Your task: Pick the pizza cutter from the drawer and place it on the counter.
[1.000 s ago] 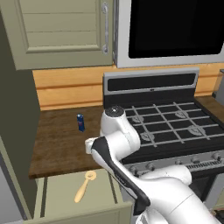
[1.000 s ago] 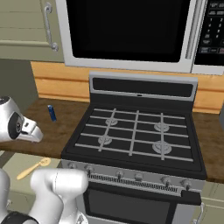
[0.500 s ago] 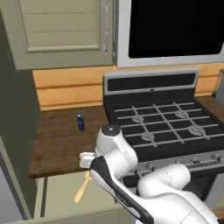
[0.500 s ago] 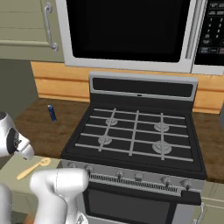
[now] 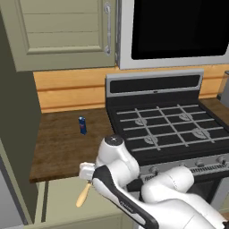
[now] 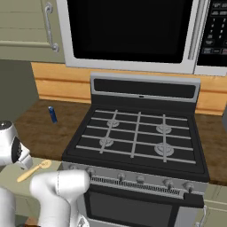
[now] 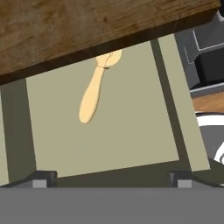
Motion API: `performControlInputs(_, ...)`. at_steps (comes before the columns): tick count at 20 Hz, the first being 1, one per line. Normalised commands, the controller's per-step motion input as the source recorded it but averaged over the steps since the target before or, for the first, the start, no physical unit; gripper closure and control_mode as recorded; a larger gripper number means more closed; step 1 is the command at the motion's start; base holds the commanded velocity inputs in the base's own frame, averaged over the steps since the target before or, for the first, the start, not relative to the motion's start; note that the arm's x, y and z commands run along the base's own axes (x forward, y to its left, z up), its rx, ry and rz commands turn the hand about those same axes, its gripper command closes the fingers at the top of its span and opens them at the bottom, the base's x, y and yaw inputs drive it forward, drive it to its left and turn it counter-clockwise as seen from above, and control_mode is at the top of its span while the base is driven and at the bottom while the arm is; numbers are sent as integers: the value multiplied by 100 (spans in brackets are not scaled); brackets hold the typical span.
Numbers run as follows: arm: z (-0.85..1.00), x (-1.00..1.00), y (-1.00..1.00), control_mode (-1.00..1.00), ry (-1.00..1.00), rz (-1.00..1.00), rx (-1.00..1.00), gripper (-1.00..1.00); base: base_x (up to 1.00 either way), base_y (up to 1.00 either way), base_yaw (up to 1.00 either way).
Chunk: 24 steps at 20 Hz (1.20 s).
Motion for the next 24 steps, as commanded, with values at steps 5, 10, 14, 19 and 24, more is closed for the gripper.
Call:
performControlInputs(5, -17, 38, 23, -100, 0, -1, -6, -100, 0, 0, 0)
performControlInputs(10, -46, 27, 38, -100, 0, -1, -15, -100, 0, 0, 0)
performControlInputs(14, -49, 15, 45, -100, 1, 0, -17, -100, 0, 0, 0)
performControlInputs(19, -38, 3, 33, -100, 0, 0, -14, -100, 0, 0, 0)
performControlInputs(24, -22, 0, 4, -100, 0, 0, -4, -100, 0, 0, 0)
